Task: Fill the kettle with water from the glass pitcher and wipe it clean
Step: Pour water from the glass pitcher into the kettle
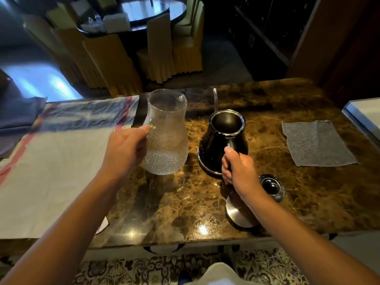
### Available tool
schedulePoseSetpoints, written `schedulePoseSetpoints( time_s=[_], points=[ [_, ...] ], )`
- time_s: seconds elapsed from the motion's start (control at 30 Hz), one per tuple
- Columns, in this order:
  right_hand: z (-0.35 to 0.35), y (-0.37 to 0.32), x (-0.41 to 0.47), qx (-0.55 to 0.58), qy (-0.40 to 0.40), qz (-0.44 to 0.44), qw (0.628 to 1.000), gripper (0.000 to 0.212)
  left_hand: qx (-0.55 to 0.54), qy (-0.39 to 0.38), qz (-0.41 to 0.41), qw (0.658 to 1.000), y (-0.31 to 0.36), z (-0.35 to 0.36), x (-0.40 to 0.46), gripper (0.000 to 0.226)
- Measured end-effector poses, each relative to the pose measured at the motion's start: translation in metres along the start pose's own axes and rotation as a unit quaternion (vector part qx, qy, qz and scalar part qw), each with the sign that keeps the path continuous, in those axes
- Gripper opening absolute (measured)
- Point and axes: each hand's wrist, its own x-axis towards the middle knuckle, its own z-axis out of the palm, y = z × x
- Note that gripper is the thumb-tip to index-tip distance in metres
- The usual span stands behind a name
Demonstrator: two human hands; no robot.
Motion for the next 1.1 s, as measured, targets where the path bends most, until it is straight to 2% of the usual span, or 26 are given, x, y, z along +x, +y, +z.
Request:
schedulePoseSetpoints(
  time_s=[0.1,0.23,0.37,0.47,0.53,0.67,0.8,0.97,1.1],
  points=[
    [0.002,0.0,0.001,-0.001,0.017,0.002,1.0,0.046,0.004,-0.007,-0.001,1.0,0.008,-0.006,0.004,0.068],
    [0.002,-0.001,0.0,-0.002,0.012,0.002,1.0,0.047,0.095,-0.042,0.022,0.994,0.02,-0.006,0.012,0.066],
    [0.0,-0.002,0.001,-0.007,-0.002,0.005,1.0,0.046,0.164,-0.081,0.024,0.983,0.034,-0.014,0.027,0.042],
    [0.0,-0.001,0.001,-0.007,0.0,0.003,1.0,0.046,0.221,-0.094,0.049,0.969,0.04,-0.012,0.033,0.066],
    [0.0,0.0,0.001,-0.006,-0.002,-0.001,1.0,0.047,0.232,-0.096,0.064,0.966,0.042,-0.009,0.035,0.073],
    [0.0,0.0,0.001,-0.004,-0.001,-0.006,1.0,0.047,0.273,-0.103,0.086,0.953,0.047,-0.002,0.041,0.048],
    [0.0,0.0,0.002,-0.008,-0.001,-0.009,1.0,0.048,0.291,-0.114,0.1,0.945,0.057,0.004,0.05,0.043],
    [0.0,0.0,0.001,-0.006,-0.002,-0.014,1.0,0.047,0.303,-0.138,0.091,0.938,0.065,0.013,0.062,0.05],
    [0.004,-0.001,0.001,0.003,0.004,-0.021,1.0,0.046,0.295,-0.185,0.061,0.935,0.07,0.016,0.066,0.072]
  ],
)
